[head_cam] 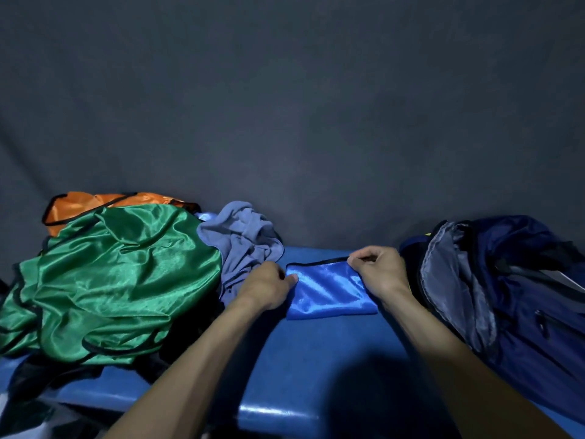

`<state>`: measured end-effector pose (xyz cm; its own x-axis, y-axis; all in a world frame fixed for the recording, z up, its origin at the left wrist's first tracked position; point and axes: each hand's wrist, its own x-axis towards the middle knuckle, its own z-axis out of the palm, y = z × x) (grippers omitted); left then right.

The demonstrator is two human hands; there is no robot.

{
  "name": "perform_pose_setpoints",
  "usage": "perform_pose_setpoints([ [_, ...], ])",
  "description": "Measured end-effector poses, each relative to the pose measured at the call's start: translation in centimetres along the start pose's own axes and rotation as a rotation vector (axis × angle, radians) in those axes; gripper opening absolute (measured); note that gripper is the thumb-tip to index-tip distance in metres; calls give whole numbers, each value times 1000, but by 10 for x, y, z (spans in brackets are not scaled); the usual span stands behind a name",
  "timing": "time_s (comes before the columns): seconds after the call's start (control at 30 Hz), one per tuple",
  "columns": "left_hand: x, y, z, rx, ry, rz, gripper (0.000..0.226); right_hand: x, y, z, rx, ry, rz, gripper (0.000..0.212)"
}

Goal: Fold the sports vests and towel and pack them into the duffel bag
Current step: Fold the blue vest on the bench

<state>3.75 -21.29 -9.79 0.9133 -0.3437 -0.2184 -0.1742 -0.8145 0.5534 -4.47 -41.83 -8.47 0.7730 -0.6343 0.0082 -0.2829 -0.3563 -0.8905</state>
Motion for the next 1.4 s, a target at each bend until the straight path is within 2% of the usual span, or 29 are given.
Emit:
perform_pose_setpoints([
  [0.1,14,11,9,40,73,-27,33,11,0,1,-111,34,-67,12],
  [0.23,31,24,13,35,132,-21,27,16,3,1,-355,-76,-184,42],
  [0.33,44,31,18,42,191,-24,25,17,8,-5,-515,-115,-292,55],
  [0.43,62,32,21,51,264,0,26,15,13,-13,-711,-174,-382,55],
  [0.53,70,35,22,68,332,38,27,14,14,-17,-867,-248,-363,48],
  [0.6,69,37,23,76,393,105,25,15,17,-17,-919,-258,-357,47],
  [0.7,70,35,25,117,528,419,17,18,20,-13,-921,-187,-450,44],
  [0.77,72,33,29,222,507,602,24,19,20,-6,-871,-159,-545,50],
  [0.9,69,26,45,367,429,722,42,24,28,16,-838,-290,-561,80],
  [0.97,68,20,49,353,426,697,45,25,33,21,-861,-314,-510,89],
  [1.13,68,13,47,226,369,503,49,25,29,18,-869,-306,-456,98],
  [1.27,68,14,46,130,289,479,60,25,25,13,-941,-256,-443,102],
  [1.4,66,11,44,131,243,508,57,26,30,10,-951,-285,-430,104],
])
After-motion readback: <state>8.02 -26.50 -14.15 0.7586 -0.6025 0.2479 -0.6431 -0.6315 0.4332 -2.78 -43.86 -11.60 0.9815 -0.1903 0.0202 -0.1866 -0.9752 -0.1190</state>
